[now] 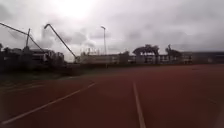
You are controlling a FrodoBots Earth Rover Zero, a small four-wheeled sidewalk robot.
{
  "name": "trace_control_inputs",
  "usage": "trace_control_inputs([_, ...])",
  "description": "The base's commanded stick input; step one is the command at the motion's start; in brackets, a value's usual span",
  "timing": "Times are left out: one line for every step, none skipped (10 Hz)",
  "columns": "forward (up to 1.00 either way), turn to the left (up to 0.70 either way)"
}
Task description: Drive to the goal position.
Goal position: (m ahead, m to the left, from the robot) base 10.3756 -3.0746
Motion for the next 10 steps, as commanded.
trace_control_inputs([0.5, 0.0])
trace_control_inputs([0.5, 0.0])
trace_control_inputs([0.5, 0.0])
trace_control_inputs([0.5, 0.0])
trace_control_inputs([0.5, 0.0])
trace_control_inputs([0.5, 0.0])
trace_control_inputs([0.5, 0.0])
trace_control_inputs([0.5, -0.02])
trace_control_inputs([0.5, -0.18])
trace_control_inputs([0.5, -0.5])
